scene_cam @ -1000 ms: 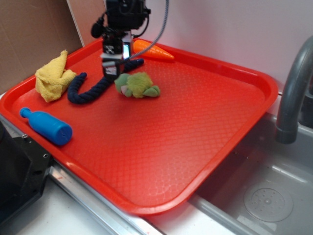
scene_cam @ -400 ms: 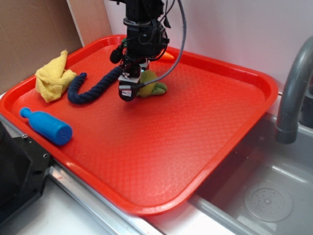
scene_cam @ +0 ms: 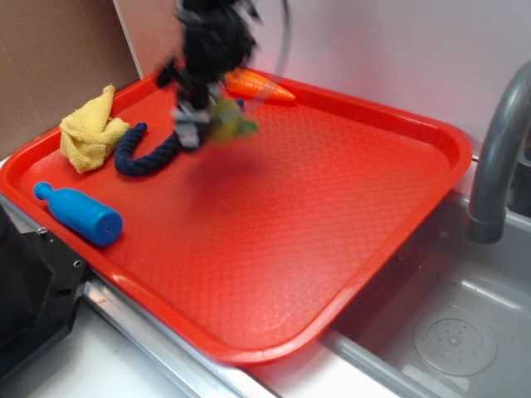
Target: Grab the green animal.
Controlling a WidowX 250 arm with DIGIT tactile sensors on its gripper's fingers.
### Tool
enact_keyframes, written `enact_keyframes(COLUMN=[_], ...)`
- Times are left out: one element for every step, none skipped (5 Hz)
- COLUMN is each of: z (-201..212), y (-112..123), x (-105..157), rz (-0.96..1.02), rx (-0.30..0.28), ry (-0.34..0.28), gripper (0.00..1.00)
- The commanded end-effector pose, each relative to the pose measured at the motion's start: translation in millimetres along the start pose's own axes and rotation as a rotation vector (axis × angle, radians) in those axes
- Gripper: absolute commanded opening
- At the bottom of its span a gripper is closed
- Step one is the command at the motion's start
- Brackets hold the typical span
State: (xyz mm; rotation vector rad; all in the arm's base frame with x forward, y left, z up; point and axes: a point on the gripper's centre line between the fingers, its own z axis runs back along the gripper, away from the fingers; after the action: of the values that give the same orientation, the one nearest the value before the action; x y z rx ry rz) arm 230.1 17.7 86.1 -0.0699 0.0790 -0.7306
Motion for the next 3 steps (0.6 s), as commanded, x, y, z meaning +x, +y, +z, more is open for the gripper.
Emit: enact_keyframes(z=[90.0, 112.3, 122.2], y=[-42.0, -63.7, -65.3], x=[-33.9, -42.0, -45.2], rz=[0.377, 0.468, 0.711], rx=[0.044, 0.026, 0.026], ry=[-0.102, -0.169, -0.251], gripper=[0.00, 0.00, 0.00])
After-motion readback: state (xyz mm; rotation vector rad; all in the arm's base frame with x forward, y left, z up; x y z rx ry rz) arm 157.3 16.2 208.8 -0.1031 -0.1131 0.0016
